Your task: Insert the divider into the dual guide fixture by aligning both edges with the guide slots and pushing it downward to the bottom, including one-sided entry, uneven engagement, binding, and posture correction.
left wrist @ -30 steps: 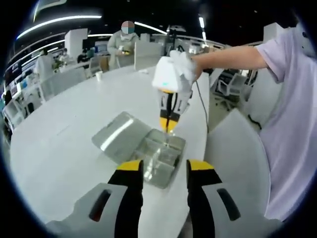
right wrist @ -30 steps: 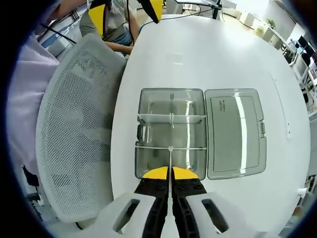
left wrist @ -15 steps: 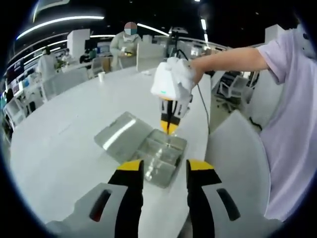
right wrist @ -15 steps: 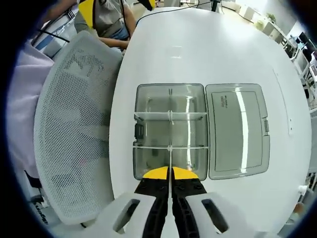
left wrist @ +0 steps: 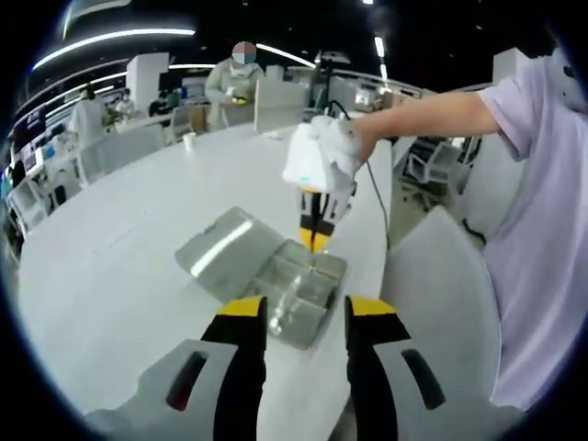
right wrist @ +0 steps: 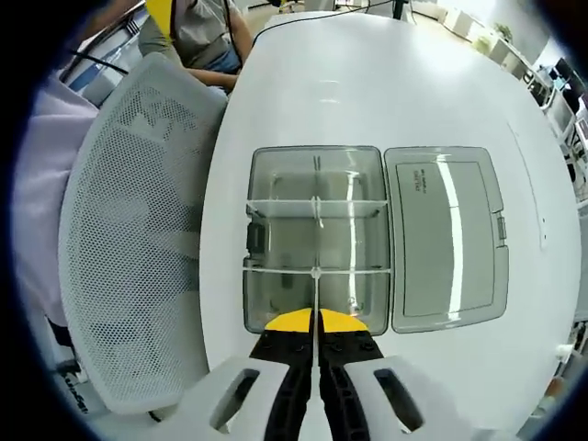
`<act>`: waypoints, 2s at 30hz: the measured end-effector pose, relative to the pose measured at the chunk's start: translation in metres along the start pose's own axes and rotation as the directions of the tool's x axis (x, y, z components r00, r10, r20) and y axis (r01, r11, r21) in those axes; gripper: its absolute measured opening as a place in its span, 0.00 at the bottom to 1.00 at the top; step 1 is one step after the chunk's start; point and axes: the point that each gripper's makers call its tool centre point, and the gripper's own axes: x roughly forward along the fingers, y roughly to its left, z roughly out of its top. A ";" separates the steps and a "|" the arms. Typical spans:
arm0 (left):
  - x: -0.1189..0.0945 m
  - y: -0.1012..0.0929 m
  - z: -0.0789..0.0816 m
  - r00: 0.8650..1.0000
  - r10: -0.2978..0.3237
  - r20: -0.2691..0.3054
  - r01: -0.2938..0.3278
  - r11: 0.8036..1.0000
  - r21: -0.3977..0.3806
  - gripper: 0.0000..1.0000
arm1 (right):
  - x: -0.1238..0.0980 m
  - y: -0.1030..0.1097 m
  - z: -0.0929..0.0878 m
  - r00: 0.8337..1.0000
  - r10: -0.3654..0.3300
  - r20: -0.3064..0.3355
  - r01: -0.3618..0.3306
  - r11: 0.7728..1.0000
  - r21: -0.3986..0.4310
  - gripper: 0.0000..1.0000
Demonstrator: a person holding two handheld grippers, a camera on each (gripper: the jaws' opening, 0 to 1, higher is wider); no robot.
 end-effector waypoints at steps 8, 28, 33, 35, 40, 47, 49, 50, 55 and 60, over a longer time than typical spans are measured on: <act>-0.003 0.004 -0.002 1.000 0.012 0.002 -0.012 1.000 -0.006 0.32 | 0.004 0.001 -0.002 1.000 0.006 -0.001 -0.006 1.000 0.013 0.00; -0.004 0.006 -0.005 1.000 0.017 0.013 -0.016 1.000 -0.020 0.31 | 0.005 0.000 -0.002 1.000 -0.013 -0.028 0.012 0.999 -0.042 0.00; -0.004 0.005 -0.005 1.000 0.018 0.019 -0.017 1.000 -0.022 0.31 | 0.009 -0.002 -0.004 1.000 -0.002 -0.024 0.002 1.000 -0.019 0.00; -0.005 0.005 -0.005 1.000 0.016 0.019 -0.016 1.000 -0.022 0.31 | 0.008 -0.001 -0.004 1.000 -0.004 -0.028 0.004 1.000 -0.018 0.00; -0.007 0.008 -0.007 1.000 0.021 0.020 -0.021 0.999 -0.026 0.31 | 0.006 -0.001 -0.003 0.999 0.003 -0.041 -0.003 1.000 -0.005 0.00; -0.005 0.008 -0.007 1.000 0.016 0.027 -0.015 0.999 -0.031 0.31 | 0.008 0.000 -0.003 0.999 0.011 -0.040 -0.011 1.000 0.006 0.00; -0.005 0.009 -0.008 1.000 0.015 0.026 -0.014 0.999 -0.031 0.30 | 0.009 -0.001 -0.004 0.999 0.013 -0.042 -0.013 1.000 0.008 0.00; -0.005 0.009 -0.008 1.000 0.016 0.026 -0.015 0.999 -0.031 0.30 | 0.010 -0.001 -0.004 0.999 0.014 -0.040 -0.014 1.000 0.006 0.00; -0.006 0.011 -0.009 0.999 0.019 0.028 -0.018 0.999 -0.034 0.30 | 0.015 0.000 -0.005 0.999 0.019 -0.046 -0.019 1.000 0.004 0.00; -0.007 0.013 -0.010 0.999 0.022 0.026 -0.021 0.999 -0.038 0.30 | 0.018 0.000 -0.006 0.999 0.023 -0.046 -0.023 1.000 0.011 0.00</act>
